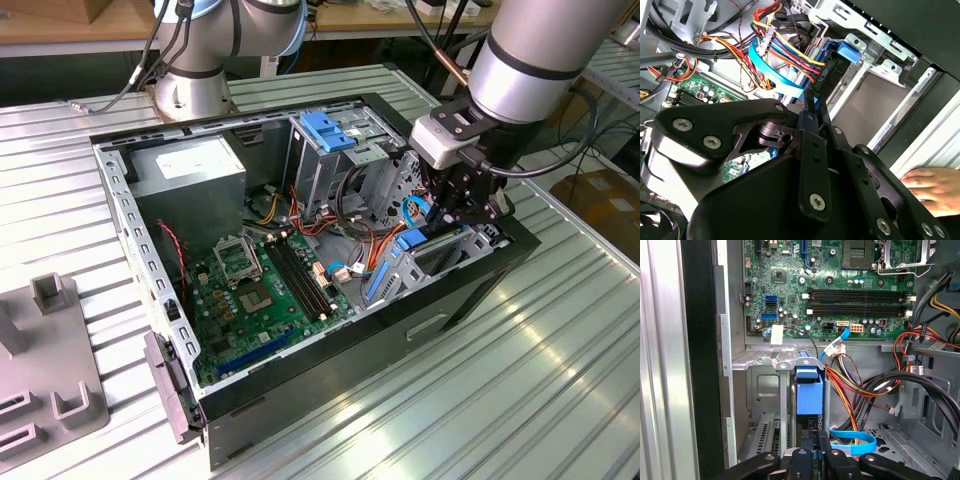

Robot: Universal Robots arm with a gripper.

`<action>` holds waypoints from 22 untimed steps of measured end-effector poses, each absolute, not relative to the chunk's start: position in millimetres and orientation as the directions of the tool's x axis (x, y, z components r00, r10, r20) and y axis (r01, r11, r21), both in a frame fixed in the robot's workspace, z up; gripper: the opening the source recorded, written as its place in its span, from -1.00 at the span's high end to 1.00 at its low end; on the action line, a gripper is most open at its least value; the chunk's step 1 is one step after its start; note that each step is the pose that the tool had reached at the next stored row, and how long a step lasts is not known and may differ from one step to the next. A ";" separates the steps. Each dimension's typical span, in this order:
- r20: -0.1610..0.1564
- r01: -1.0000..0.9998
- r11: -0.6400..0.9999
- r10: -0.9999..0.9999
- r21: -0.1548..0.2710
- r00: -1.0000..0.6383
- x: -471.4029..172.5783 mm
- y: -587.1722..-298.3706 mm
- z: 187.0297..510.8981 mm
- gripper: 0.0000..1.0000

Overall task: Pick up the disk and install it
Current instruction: 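Insert the second disk wire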

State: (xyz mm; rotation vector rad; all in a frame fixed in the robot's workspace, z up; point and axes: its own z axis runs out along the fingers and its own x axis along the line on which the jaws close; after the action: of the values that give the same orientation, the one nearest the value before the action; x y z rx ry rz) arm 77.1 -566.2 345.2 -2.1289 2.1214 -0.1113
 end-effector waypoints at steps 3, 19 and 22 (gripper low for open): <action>-0.042 -0.989 0.000 -0.999 -0.147 0.006 77.1 -566.2 345.6 0.69; -0.044 -0.989 0.034 -0.999 -0.147 -0.028 79.1 -563.5 347.9 0.69; -0.044 -0.989 0.024 -0.999 -0.147 -0.018 79.1 -563.3 347.9 0.69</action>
State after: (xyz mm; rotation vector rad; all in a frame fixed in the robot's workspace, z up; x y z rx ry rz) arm 79.1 -563.3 347.9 -2.1021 2.1473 -0.1116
